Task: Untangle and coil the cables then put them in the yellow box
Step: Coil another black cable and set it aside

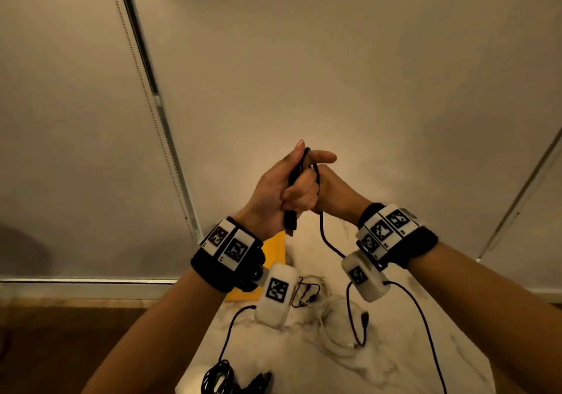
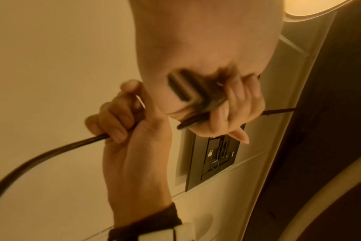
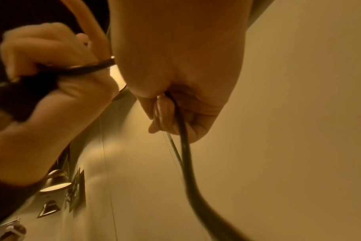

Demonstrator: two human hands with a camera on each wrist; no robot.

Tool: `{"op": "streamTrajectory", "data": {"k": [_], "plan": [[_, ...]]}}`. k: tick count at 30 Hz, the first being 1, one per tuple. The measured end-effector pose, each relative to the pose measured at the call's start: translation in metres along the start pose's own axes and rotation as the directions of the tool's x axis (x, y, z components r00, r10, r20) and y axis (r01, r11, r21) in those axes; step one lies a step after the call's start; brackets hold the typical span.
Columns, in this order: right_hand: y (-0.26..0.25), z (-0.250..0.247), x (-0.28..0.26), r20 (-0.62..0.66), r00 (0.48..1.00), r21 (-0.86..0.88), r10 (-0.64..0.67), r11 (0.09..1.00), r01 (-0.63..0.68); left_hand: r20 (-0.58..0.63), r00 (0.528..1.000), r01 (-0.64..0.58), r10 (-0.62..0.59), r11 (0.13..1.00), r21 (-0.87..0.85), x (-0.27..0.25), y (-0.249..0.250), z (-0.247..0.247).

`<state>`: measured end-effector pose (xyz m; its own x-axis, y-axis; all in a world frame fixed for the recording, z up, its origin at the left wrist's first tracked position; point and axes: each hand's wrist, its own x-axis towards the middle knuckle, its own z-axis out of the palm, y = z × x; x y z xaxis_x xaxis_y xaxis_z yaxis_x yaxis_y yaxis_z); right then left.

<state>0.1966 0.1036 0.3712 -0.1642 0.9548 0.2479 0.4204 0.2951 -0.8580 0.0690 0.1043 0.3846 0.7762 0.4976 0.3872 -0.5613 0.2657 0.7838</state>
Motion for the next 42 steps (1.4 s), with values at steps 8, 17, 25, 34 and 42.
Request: {"op": "streamTrajectory", "data": {"k": [8,17,25,34,42], "plan": [[-0.003,0.028,-0.018,0.235,0.966,0.001,0.104,0.994,-0.108,-0.142,0.988,-0.023,0.054,0.976,0.216,-0.006,0.017,-0.022],[-0.005,0.039,-0.046,0.298,0.947,-0.288,0.123,0.957,-0.034,-0.318,0.902,-0.065,0.291,0.822,0.566,-0.011,0.01,-0.031],[-0.01,0.007,-0.054,0.182,0.972,-0.499,-0.149,0.838,0.222,-0.268,0.957,0.217,0.116,0.33,0.919,-0.037,-0.006,-0.055],[-0.005,0.0,-0.063,0.02,0.997,-0.368,-0.078,0.926,0.08,-0.242,0.939,0.344,-0.245,0.714,0.61,-0.059,-0.036,-0.031],[0.015,-0.007,-0.058,0.052,0.998,-0.014,0.035,0.999,-0.034,-0.119,0.964,0.264,-0.238,0.912,0.313,-0.06,-0.027,-0.027]]}}
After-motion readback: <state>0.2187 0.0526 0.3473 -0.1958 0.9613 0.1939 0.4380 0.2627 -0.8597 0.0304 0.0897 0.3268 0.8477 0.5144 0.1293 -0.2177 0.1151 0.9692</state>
